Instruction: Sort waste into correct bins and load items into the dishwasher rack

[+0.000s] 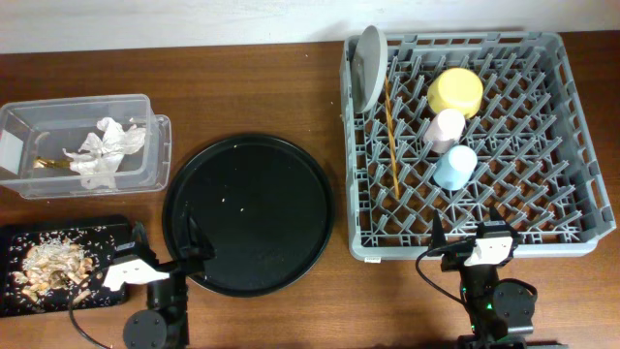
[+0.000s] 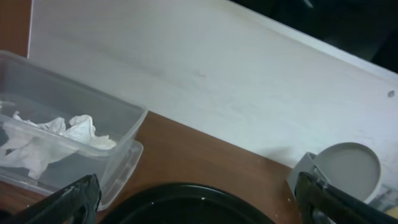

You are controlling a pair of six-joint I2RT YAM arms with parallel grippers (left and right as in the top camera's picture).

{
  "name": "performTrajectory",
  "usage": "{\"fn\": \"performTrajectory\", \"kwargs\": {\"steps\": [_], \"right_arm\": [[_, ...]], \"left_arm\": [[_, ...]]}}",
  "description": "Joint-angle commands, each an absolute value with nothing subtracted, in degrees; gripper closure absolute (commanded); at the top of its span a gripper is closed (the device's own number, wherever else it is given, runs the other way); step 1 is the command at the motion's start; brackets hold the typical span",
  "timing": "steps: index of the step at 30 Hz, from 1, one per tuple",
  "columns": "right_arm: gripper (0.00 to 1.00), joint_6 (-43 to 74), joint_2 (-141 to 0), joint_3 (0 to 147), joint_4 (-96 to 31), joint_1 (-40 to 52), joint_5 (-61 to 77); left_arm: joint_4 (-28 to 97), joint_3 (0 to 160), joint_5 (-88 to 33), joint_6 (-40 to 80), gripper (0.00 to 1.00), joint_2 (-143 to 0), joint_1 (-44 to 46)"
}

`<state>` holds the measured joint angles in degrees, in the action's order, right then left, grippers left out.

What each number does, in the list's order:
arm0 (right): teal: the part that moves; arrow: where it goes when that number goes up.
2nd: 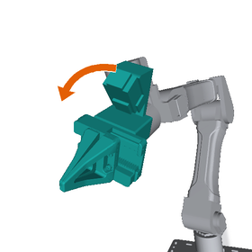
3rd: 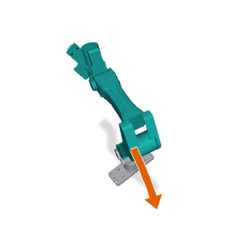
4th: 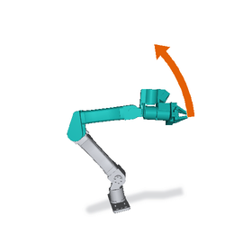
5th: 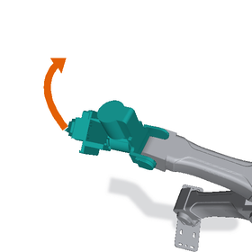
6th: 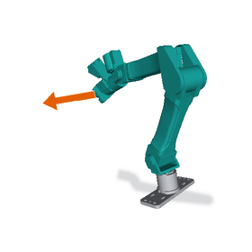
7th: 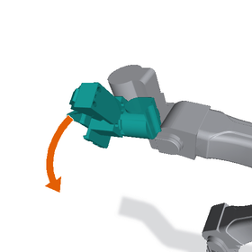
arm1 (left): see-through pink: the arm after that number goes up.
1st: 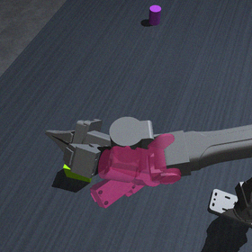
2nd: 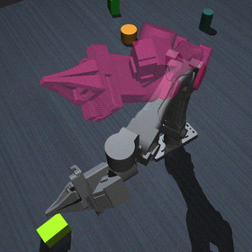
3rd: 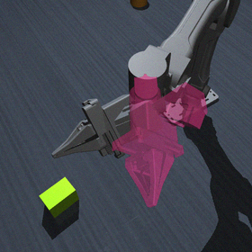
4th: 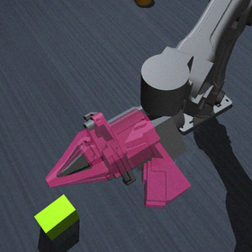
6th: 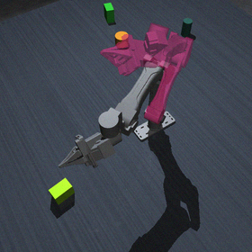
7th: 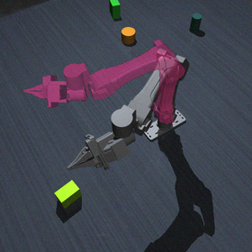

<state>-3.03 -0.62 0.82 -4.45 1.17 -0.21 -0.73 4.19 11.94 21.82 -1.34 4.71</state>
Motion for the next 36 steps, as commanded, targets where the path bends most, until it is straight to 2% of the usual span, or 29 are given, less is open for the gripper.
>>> {"fn": "performTrajectory", "kwargs": {"steps": [1, 5, 7, 8, 36], "right_arm": [[0.02, -3.0, -0.2, 0.3, -4.6, 1.5, -0.7], [0.02, -3.0, -0.2, 0.3, -4.6, 1.5, -0.7], [0.02, -3.0, -0.2, 0.3, -4.6, 1.5, -0.7], [0.02, -3.0, -0.2, 0.3, -4.6, 1.5, -0.7], [0.02, -3.0, -0.2, 0.3, -4.6, 1.4, -0.7]], "left_arm": [[-4.3, 0.4, 10.7, 20.9, 0.01, -0.9, 3.8], [4.0, 0.5, 7.9, 19.2, 0.01, -0.3, 0.0], [4.6, 0.5, 2.1, -0.3, 0.01, -0.3, -0.2], [4.6, 0.5, 2.3, -2.7, 0.01, -0.3, -0.2], [4.8, 0.5, 1.4, -2.9, 0.01, -0.3, -0.2]]}}
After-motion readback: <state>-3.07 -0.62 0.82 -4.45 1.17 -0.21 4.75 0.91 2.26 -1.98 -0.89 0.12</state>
